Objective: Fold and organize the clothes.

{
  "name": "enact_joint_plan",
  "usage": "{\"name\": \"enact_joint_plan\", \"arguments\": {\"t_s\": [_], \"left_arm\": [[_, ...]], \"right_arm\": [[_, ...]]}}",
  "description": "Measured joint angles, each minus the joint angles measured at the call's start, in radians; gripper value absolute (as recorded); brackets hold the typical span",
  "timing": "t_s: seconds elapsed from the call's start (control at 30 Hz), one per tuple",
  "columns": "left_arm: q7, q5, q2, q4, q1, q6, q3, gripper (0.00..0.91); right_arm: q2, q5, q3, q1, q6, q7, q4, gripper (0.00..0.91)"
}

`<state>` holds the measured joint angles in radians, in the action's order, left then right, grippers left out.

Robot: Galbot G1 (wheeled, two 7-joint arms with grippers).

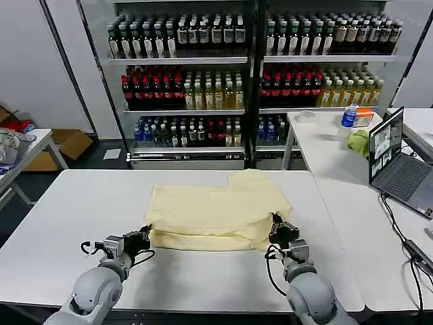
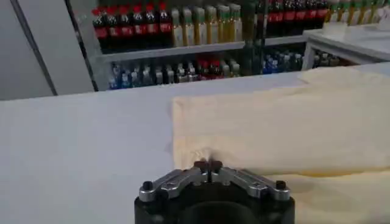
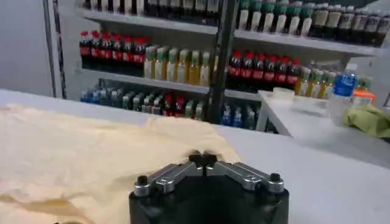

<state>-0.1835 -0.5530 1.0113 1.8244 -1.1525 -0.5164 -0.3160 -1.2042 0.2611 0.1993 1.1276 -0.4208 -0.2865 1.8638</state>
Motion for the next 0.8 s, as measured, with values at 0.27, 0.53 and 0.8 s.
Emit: {"name": "enact_joint_plan", "arguments": {"t_s": [0.27,0.53,0.8], "left_arm": [[-0.007,0.0,0.008,0.0,-0.006,0.0,-0.011,0.907],[-0.008,-0.013,0.0,0.036,-0.046,0.0,-0.05,0.907],[-0.008,-0.031,-0.004,0.051,-0.091,-0.001,-0.088,0.907]], "right_arm": [[-0.002,-0.002,0.006,0.008,-0.006,0.005,-0.002,0.907],[-0.001,0.006,0.036,0.054,-0.014,0.003,0.04,0.907],[-0.005,0.078,0.095,0.117,-0.049,-0.02,0.073,0.907]]}}
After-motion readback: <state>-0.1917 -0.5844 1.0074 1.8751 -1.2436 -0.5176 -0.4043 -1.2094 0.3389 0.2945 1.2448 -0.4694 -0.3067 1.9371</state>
